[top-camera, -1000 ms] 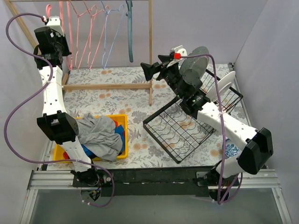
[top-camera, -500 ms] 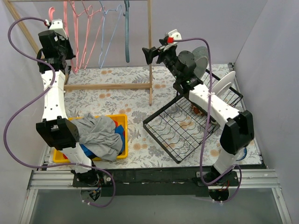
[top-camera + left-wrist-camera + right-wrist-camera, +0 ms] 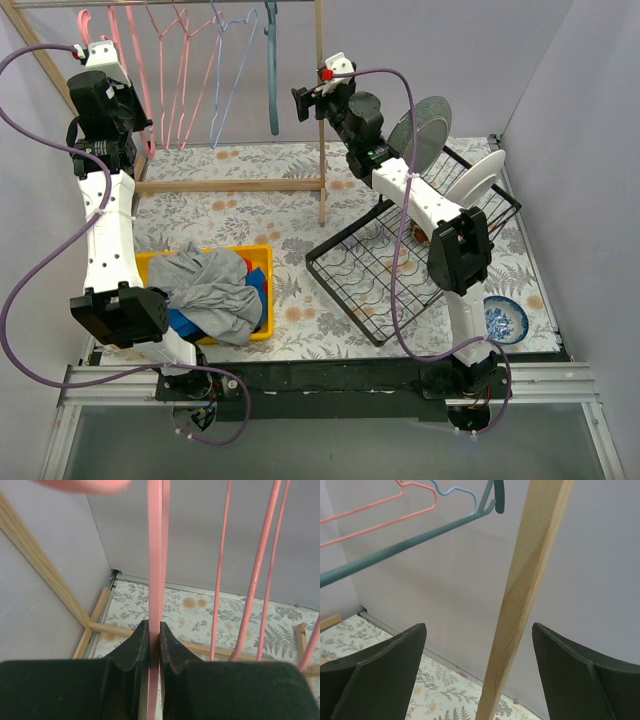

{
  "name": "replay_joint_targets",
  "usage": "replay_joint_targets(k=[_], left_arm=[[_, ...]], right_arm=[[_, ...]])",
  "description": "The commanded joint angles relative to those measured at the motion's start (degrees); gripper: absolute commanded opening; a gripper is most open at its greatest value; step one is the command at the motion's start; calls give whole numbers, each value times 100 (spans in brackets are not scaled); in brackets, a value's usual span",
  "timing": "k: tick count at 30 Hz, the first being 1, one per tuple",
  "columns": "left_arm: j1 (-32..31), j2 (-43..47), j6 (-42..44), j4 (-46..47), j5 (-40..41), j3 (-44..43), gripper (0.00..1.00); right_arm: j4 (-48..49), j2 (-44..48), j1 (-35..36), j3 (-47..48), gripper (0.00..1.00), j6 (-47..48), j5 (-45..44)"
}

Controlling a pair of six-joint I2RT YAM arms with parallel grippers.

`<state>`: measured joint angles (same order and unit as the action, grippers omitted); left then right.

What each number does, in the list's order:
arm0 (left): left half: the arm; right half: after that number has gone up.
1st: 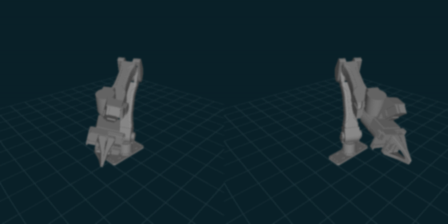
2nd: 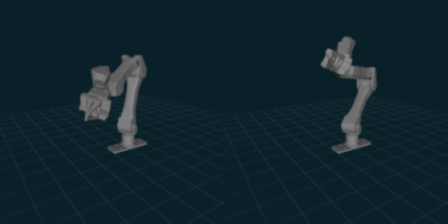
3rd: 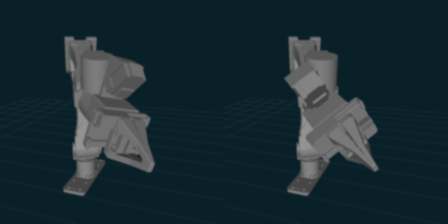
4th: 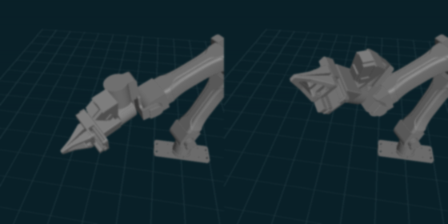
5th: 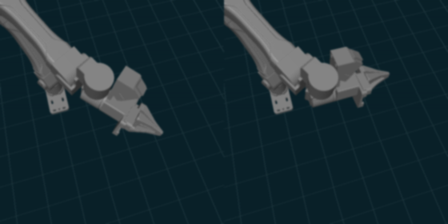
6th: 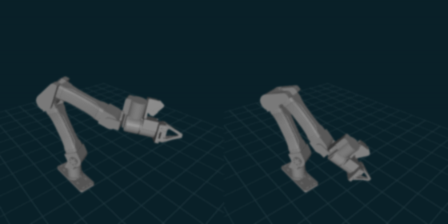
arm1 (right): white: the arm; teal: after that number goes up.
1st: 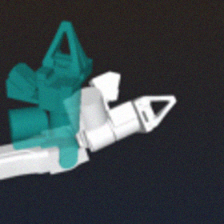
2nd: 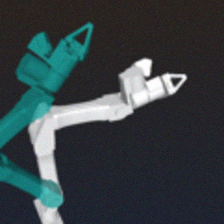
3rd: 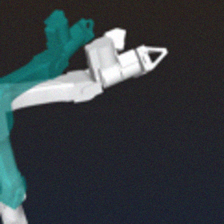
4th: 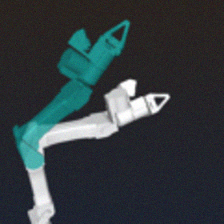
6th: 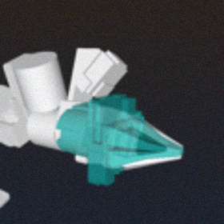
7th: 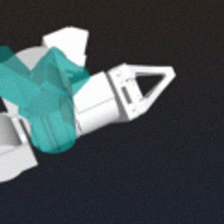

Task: Remove the tank top from the hanger
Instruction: Place the hanger at the clothesline.

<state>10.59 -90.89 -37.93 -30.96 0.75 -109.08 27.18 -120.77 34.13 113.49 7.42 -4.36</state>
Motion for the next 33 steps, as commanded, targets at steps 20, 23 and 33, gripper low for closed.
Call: replay_joint_targets(k=[20, 23, 33], left_arm=[[-13, 678, 111, 161, 443, 352, 0], [-13, 590, 154, 46, 469, 220, 0], [-13, 318, 304, 353, -66, -167, 0]], right_arm=[[306, 457, -64, -398, 1, -460, 777], [113, 624, -56, -459, 1, -698, 1016], [-267, 704, 24, -538, 1, -927, 314]])
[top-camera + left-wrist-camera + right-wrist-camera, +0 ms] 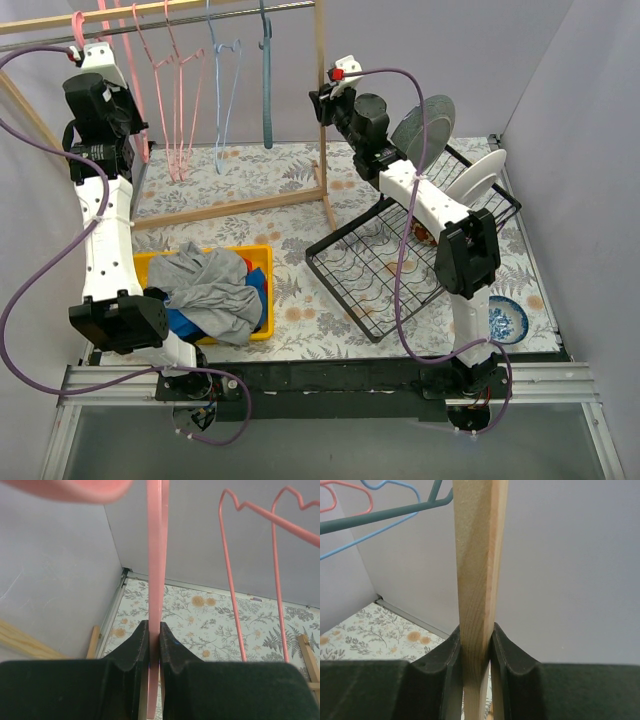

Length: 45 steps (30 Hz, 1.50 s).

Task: Remove the tank top from the hanger
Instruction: Place the hanger at the clothesline.

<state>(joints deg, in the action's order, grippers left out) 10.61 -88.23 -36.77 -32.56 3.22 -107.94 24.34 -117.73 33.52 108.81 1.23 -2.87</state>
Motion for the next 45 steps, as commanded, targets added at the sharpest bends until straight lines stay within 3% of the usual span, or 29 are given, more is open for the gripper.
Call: replay_joint_targets(k=[1, 9, 19, 21, 23, 31, 37, 42, 45], left_arm=[[-7, 68, 188, 696, -305, -254, 0], [-7, 306, 495, 2120, -437, 948, 0], [-15, 112, 505, 2735, -6, 1124, 0], [-7, 244, 487, 3427, -312, 1371, 0], [-15, 227, 417, 3493, -603, 1250, 0], [-7, -484, 276, 1931, -393, -42, 0], [-15, -573, 215, 804, -551, -473, 1], [-7, -485, 215, 488, -472, -597, 30], [-7, -345, 188, 522, -489, -544, 34]], right_arm=[[36, 418, 85, -88, 1, -291, 156], [395, 558, 85, -649, 1, -159, 452], [1477, 866, 76, -1415, 1, 122, 718], [1486, 875, 85, -1416, 1, 131, 744], [1530, 901, 85, -1451, 1, 201, 788], [1776, 1006, 85, -1679, 1, 316, 947], [1565, 989, 85, -1513, 1, 158, 604], [1381, 919, 85, -1407, 1, -9, 314], [1381, 919, 85, -1425, 1, -71, 68]])
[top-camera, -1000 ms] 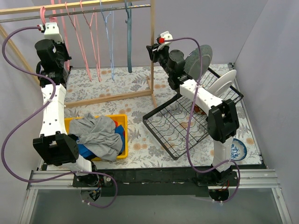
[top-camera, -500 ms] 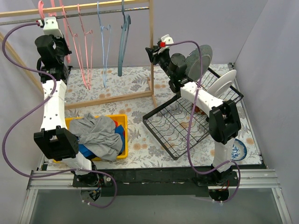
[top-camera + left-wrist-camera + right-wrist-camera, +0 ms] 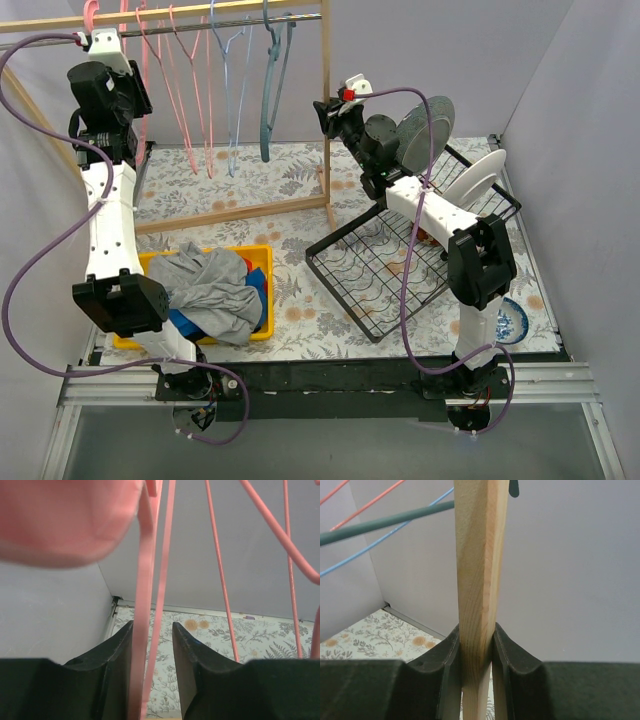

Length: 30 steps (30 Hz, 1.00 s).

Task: Remove the tank top from the hanger
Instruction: Place the hanger at the clothesline.

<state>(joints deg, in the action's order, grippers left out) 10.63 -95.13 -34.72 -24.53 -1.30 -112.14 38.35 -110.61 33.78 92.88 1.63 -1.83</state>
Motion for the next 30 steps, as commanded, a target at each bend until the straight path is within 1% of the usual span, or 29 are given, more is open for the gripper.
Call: replay_joint_targets(k=[1, 2, 3, 4, 6, 7, 9, 11, 12, 15, 16, 19, 23, 27, 30], left_arm=[[-9, 381, -26, -280, -46, -124, 35], [-17, 425, -43, -280, -46, -98, 38], [-17, 512, -61, -254, -46, -72, 43], [-9, 548, -70, -262, -63, -63, 56], [-9, 688, -96, -289, -81, -54, 61], [-17, 767, -149, -306, -90, -36, 68], [-17, 908, -202, -263, -124, 112, 75], [-17, 1137, -281, -210, -107, 209, 94], [-17, 1207, -316, -175, -72, 288, 98], [-17, 1418, -386, -166, 60, 333, 98], [-17, 1462, -386, -166, 303, 359, 98], [-9, 1603, -386, -227, 577, 385, 98], [-17, 1795, -404, -262, 1183, 377, 98], [-9, 2050, -387, -78, 1413, 508, 98], [-9, 2165, -360, -25, 1492, 570, 98]], right_arm=[[-20, 198, 59, 160, 1, -119, -46], [-29, 197, 59, 169, 1, -119, -37], [-38, 189, 59, 169, 1, -119, -37], [-47, 189, 59, 169, 1, -119, -46], [-64, 197, 59, 178, 1, -259, -55], [-82, 180, 59, 186, 1, -277, -63], [-126, 171, 59, 239, 1, -330, -133], [-205, 136, 59, 274, 1, -391, -239], [-231, 127, 59, 283, 1, -444, -370], [-310, 66, 59, 380, 1, -575, -677], [-371, 22, 59, 476, 1, -602, -766], [-433, -66, 59, 634, 1, -707, -1021], [-671, -251, 59, 985, 1, -848, -1416], [-513, -268, 59, 916, 1, -919, -1821], [-285, -181, 59, 697, 1, -875, -2067]])
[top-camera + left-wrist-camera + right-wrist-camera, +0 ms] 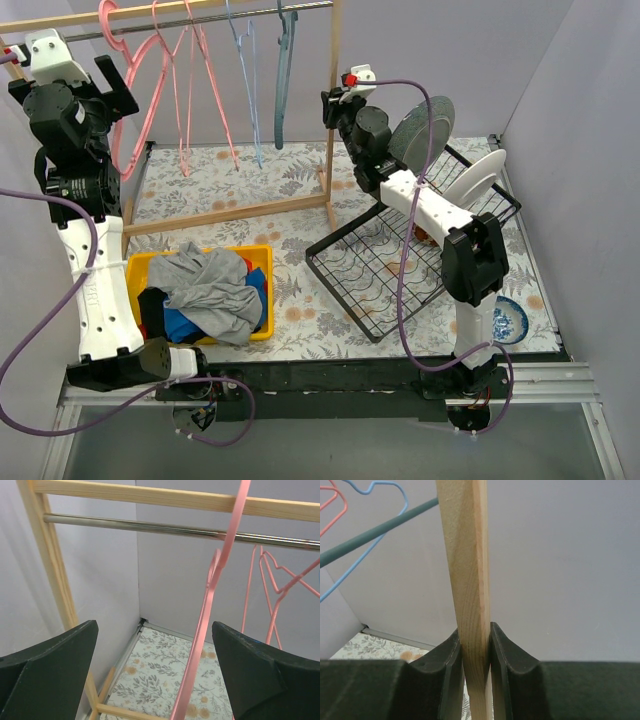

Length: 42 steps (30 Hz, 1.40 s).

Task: Remove the tank top from the hanger
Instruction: Place the hanger at the clothesline, then reset both arms

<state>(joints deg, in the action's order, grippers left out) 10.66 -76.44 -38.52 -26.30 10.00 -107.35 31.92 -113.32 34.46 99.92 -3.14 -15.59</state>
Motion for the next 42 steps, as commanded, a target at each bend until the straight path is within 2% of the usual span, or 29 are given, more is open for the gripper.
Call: replay_joint_targets(k=[1, 6, 9, 10, 13, 15, 16, 17, 18, 30, 36, 42], left_arm=[[-20, 314, 29, 161, 388, 109, 98], [-11, 481, -41, 126, -5, 249, 98], [-20, 683, -234, 108, -313, 390, 98], [-20, 797, -313, 134, -367, 451, 98], [-11, 912, -358, 283, -734, 741, 98], [-20, 982, -288, 336, -990, 856, 98], [-20, 1008, -287, 345, -1304, 926, 98], [-20, 1061, -357, 363, -1360, 961, 98], [-20, 1088, -375, 354, -1447, 979, 98], [-169, 1448, -718, 275, -2195, 1041, 98], [-283, 1677, -981, 266, -2784, 1251, 98], [-301, 2045, -1403, 275, -3504, 1637, 98]], right_arm=[[367, 108, -9, -51, 1, -381, -751], [446, 257, -9, -411, 1, -600, -366], [446, 406, -9, -526, 26, -714, 3], [403, 442, -9, -500, 38, -723, 82], [1, 565, -1, -299, 54, -750, 267], [-116, 696, 0, -289, 59, -750, 407], [-151, 758, 0, -332, 70, -750, 478], [-290, 863, 0, -341, 90, -750, 574], [-396, 916, 0, -350, 97, -750, 610], [-2170, 1716, 0, -149, 98, -873, 1102], [-2550, 2585, 0, -674, 99, -899, 1516], [-3666, 3227, 0, -807, 99, -1268, 2112]])
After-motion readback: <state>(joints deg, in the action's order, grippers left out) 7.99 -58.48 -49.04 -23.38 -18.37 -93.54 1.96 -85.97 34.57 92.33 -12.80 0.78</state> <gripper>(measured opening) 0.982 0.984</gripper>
